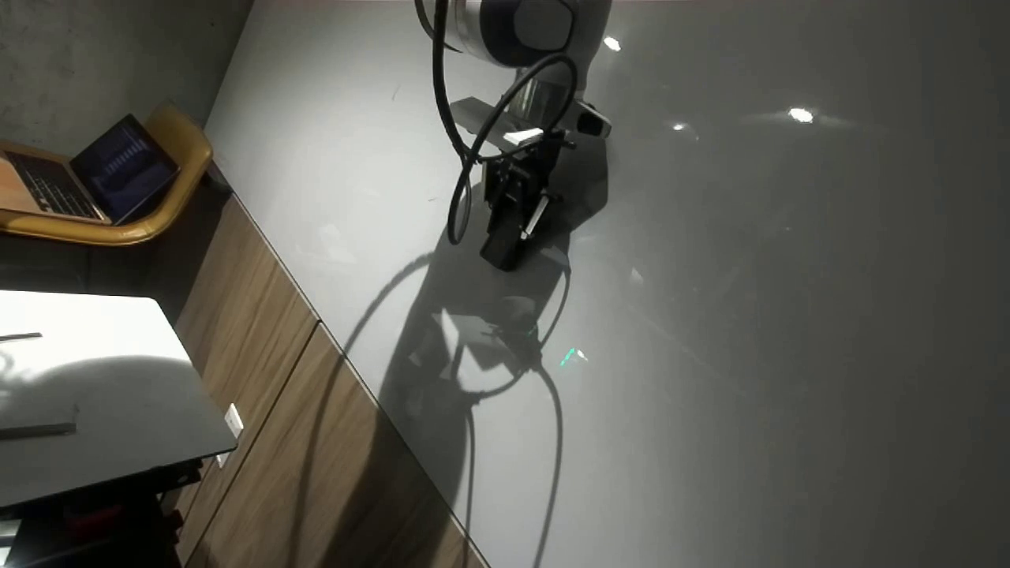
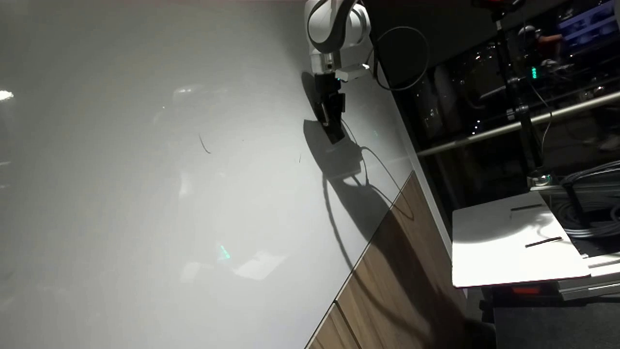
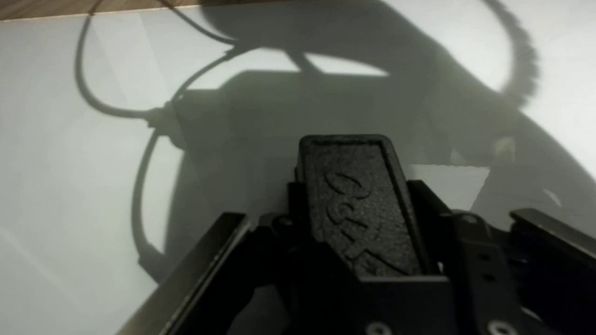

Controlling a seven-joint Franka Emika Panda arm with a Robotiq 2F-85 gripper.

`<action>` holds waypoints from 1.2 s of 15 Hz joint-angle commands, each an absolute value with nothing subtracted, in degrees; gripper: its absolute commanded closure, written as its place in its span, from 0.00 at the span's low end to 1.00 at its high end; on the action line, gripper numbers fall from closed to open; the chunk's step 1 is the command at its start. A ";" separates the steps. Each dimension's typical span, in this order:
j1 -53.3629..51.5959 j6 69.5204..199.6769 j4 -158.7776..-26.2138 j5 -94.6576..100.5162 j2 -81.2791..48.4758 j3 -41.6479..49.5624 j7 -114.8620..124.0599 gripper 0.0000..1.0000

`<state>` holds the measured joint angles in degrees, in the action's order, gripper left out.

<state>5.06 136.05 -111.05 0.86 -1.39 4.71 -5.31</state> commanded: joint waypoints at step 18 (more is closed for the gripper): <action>-9.93 142.72 -118.11 3.28 11.08 -12.87 2.58 0.68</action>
<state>-9.24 143.87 -121.36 1.44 11.70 -11.68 0.98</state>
